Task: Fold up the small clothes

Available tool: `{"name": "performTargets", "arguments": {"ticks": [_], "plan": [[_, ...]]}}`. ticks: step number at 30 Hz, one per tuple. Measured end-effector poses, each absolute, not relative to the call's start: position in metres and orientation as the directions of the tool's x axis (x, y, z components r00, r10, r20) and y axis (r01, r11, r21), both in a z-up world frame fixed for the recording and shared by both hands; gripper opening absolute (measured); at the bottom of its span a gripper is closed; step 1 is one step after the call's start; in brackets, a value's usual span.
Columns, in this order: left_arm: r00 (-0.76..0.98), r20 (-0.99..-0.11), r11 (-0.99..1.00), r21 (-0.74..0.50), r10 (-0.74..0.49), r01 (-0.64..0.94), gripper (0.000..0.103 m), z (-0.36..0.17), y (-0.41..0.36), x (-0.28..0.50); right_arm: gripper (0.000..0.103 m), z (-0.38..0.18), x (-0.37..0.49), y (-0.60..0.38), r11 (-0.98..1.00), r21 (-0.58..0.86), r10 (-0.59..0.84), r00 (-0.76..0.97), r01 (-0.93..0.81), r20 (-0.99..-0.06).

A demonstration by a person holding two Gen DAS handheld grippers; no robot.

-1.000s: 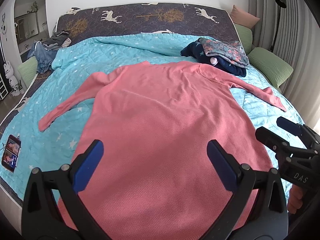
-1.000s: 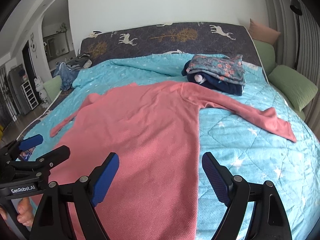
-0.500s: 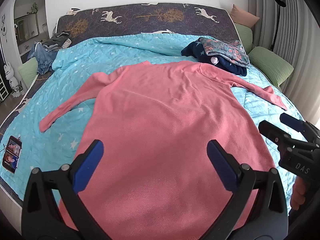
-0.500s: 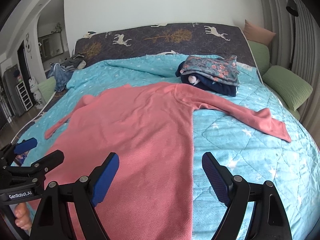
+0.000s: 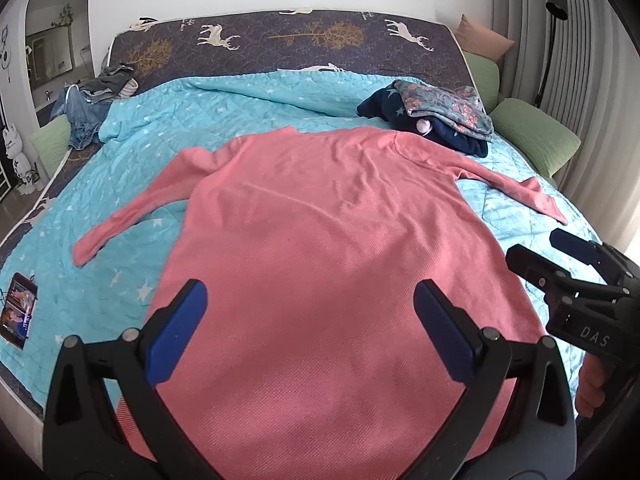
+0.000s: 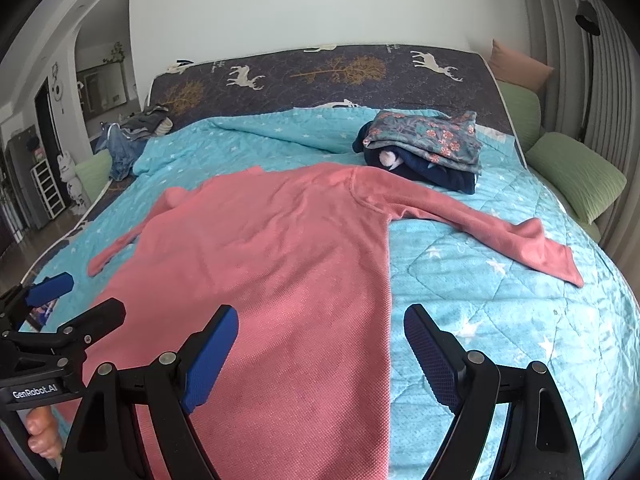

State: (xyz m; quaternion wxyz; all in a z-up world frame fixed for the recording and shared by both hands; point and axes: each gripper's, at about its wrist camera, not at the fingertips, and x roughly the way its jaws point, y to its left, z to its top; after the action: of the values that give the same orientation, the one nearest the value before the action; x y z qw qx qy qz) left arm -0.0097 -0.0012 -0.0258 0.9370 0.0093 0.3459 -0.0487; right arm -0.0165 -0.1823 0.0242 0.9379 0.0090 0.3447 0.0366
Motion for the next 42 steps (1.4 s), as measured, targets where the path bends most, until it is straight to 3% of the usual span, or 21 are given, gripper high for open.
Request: {"name": "performTargets", "arguments": {"ticks": [28,33,36,39,42], "plan": [[0.769,-0.632,0.994,-0.026,-0.098,0.106,0.102,-0.018,0.028,0.008,0.087,0.046,0.015,-0.156,0.995,-0.011,0.068,0.782,-0.096,-0.619],[0.777,-0.618,0.967,-0.249,-0.118,-0.05,0.102,-0.02,0.131,0.054,0.087,0.058,0.03,-0.147,0.994,-0.038,0.06,0.8,-0.104,-0.597],[0.749,-0.644,0.898,-0.407,-0.154,-0.166,0.102,-0.051,0.207,0.086,0.087,0.06,0.036,-0.144,0.993,-0.037,0.069,0.802,-0.113,-0.593],[0.68,-0.726,0.828,-0.441,-0.103,-0.346,0.102,-0.093,0.269,0.11,0.087,0.056,0.044,-0.137,0.991,-0.057,0.063,0.795,-0.122,-0.604],[0.636,-0.756,0.706,-0.536,-0.157,-0.463,0.1,-0.134,0.318,0.123,0.087,0.051,0.051,-0.132,0.989,-0.063,0.066,0.783,-0.134,-0.619]]}}
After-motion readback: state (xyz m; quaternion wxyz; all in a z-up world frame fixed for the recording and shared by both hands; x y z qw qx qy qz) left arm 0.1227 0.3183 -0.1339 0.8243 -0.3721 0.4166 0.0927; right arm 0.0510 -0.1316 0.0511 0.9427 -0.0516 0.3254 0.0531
